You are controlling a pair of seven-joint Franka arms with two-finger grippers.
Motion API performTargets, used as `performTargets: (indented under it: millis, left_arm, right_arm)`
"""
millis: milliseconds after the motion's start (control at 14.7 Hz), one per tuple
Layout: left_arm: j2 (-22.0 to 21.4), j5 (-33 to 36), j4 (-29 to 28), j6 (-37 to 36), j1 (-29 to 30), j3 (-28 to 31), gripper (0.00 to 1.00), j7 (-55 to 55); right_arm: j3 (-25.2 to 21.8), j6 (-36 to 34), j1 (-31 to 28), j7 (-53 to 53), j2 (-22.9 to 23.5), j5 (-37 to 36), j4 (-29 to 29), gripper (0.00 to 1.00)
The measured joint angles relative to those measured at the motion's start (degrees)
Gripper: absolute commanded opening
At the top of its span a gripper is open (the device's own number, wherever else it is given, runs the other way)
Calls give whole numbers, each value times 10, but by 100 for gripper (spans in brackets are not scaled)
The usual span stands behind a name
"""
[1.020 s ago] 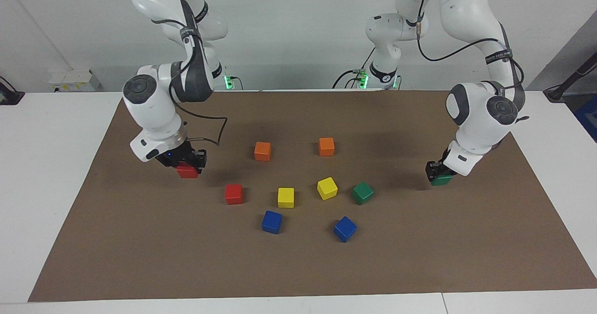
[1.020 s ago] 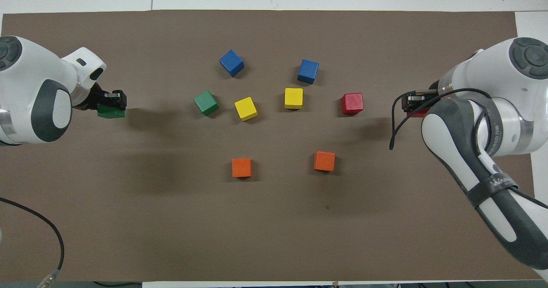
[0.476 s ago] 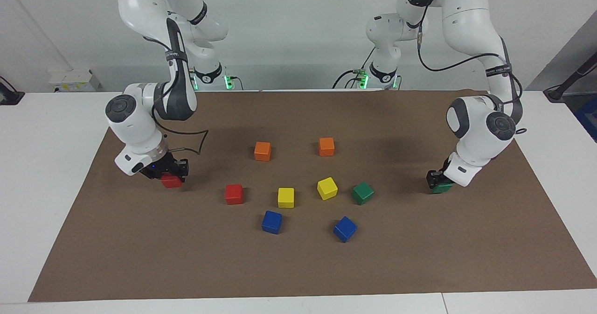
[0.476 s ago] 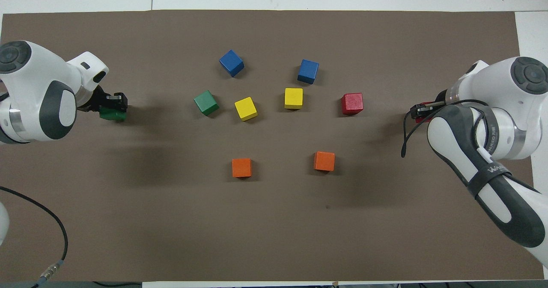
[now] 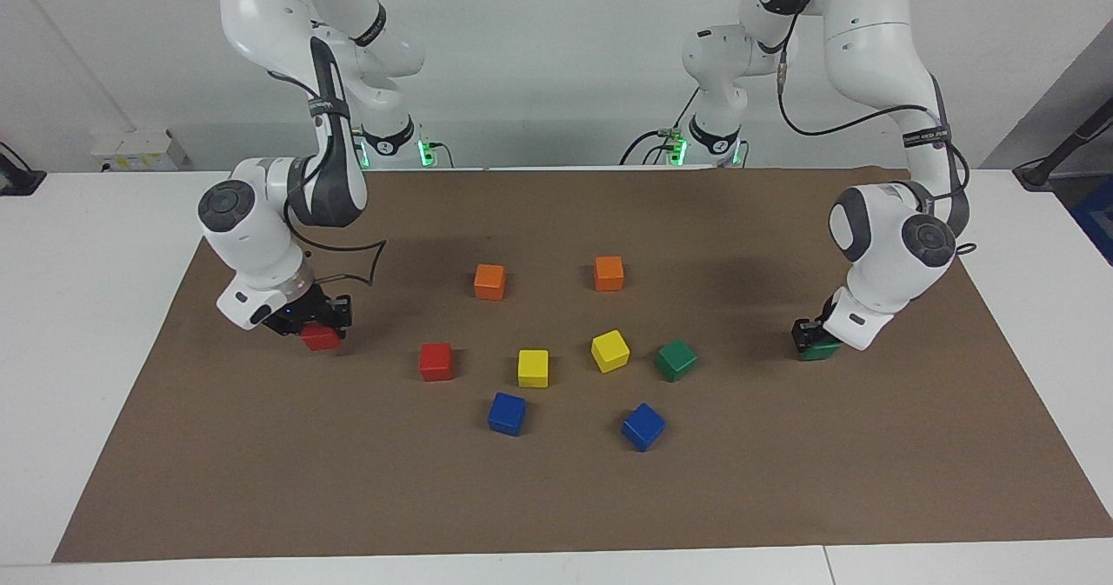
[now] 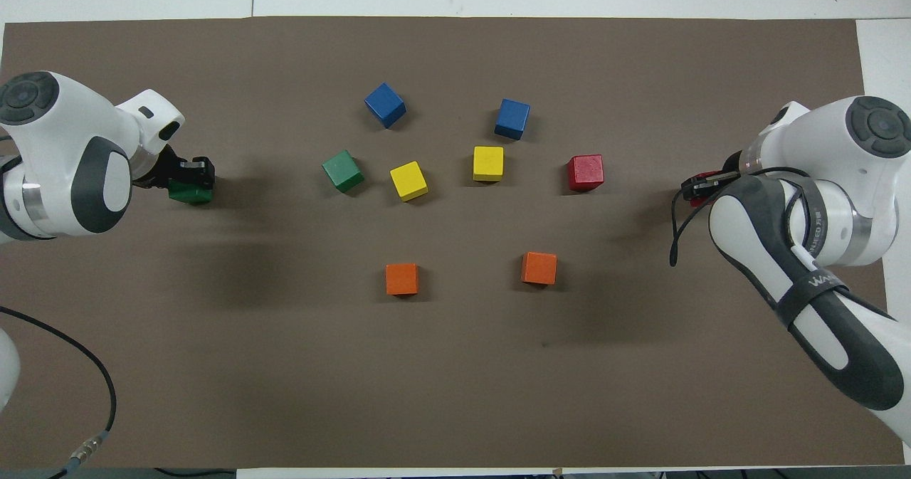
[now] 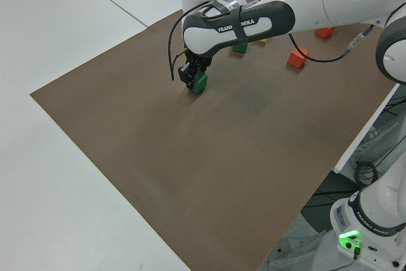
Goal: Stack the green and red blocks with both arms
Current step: 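Reach the left gripper to green while the right gripper sets red down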
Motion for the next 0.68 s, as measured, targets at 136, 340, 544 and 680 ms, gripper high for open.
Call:
performTargets:
  millis: [136, 340, 544, 680]
  left_arm:
    - [0, 0, -2, 1, 0, 0, 16, 0]
    - [0, 0, -4, 3, 0, 0, 100, 0]
    - [0, 0, -5, 8, 0, 0, 100, 0]
    - [0, 0, -3, 8, 0, 0, 100, 0]
  right_arm:
    - [0, 13, -8, -12, 2, 0, -5, 0]
    - [-1, 20, -20, -19, 3, 0, -11, 0]
    - [-1, 20, -25, -19, 6, 0, -16, 0]
    - [-1, 21, -26, -19, 10, 0, -16, 0]
